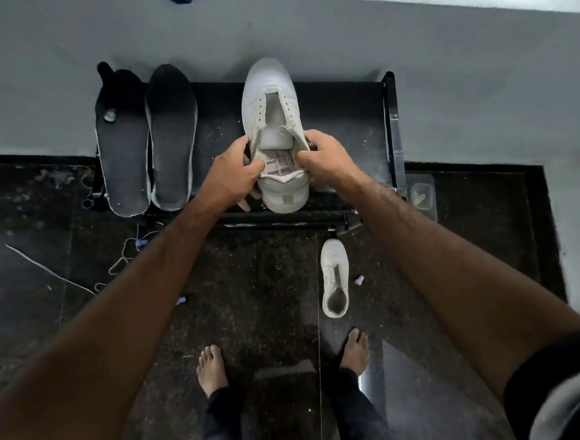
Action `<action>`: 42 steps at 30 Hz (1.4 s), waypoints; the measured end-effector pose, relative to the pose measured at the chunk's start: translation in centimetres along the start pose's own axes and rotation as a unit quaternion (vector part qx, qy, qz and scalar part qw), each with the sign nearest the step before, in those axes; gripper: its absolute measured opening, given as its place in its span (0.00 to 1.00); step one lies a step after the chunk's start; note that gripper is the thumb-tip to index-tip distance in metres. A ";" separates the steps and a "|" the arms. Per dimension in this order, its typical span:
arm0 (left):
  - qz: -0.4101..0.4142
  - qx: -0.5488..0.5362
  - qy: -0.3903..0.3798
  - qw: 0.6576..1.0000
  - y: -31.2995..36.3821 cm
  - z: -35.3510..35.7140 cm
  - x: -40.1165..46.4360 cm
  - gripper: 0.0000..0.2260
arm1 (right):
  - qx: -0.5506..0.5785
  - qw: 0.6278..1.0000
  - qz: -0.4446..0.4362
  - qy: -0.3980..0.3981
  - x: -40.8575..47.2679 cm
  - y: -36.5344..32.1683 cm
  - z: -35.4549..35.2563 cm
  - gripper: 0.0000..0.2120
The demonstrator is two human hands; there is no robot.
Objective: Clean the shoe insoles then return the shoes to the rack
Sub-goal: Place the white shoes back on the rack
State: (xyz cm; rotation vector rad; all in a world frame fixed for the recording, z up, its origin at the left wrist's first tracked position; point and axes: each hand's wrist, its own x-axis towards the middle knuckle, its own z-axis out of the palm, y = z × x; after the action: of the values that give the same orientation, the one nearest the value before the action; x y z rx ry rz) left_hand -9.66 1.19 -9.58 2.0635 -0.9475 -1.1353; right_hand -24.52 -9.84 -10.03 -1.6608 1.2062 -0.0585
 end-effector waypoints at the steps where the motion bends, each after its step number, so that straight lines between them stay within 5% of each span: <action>1: -0.005 -0.008 0.000 1.000 -0.1 0.1 0.1 0.22 | 0.002 1.000 -0.002 -0.002 0.1 0.0 0.0 0.15; 5: -0.008 -0.066 0.003 0.998 -0.7 0.8 0.4 0.25 | -0.014 0.999 -0.025 -0.014 0.7 -0.2 -0.7 0.11; 10: -0.022 -0.133 0.016 0.991 -0.8 2.1 -0.1 0.28 | -0.023 0.999 -0.040 -0.022 1.2 -0.1 -1.7 0.19; 14: 0.004 -0.171 0.101 0.980 -1.5 2.9 -2.0 0.18 | 0.023 0.999 -0.036 -0.024 -0.6 2.0 -2.7 0.25; 18: 0.027 -0.137 0.155 0.978 -4.0 6.6 -6.3 0.07 | 0.078 0.990 -0.079 0.088 -6.3 6.4 -4.3 0.18; 22: -0.026 -0.082 0.023 0.996 -7.8 12.3 -9.4 0.09 | 0.143 0.981 -0.060 0.118 -12.9 13.6 -5.3 0.10; 28: -0.134 0.036 -0.181 0.974 -11.5 20.9 -11.3 0.09 | 0.200 0.961 0.136 0.136 -18.4 27.9 -4.5 0.08; 36: -0.133 0.173 -0.224 0.950 -16.5 32.5 -6.1 0.06 | 0.187 0.942 0.271 0.063 -15.6 42.6 2.5 0.12; 42: -0.143 0.249 -0.223 0.932 -25.4 41.6 0.0 0.22 | 0.115 0.951 0.285 0.022 -9.2 52.9 10.9 0.27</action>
State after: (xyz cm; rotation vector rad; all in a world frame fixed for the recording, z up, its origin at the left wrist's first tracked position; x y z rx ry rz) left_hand -38.45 9.19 -48.11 2.4549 -1.2829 -1.7112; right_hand -58.52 6.54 -49.80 -1.0685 1.6071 0.1205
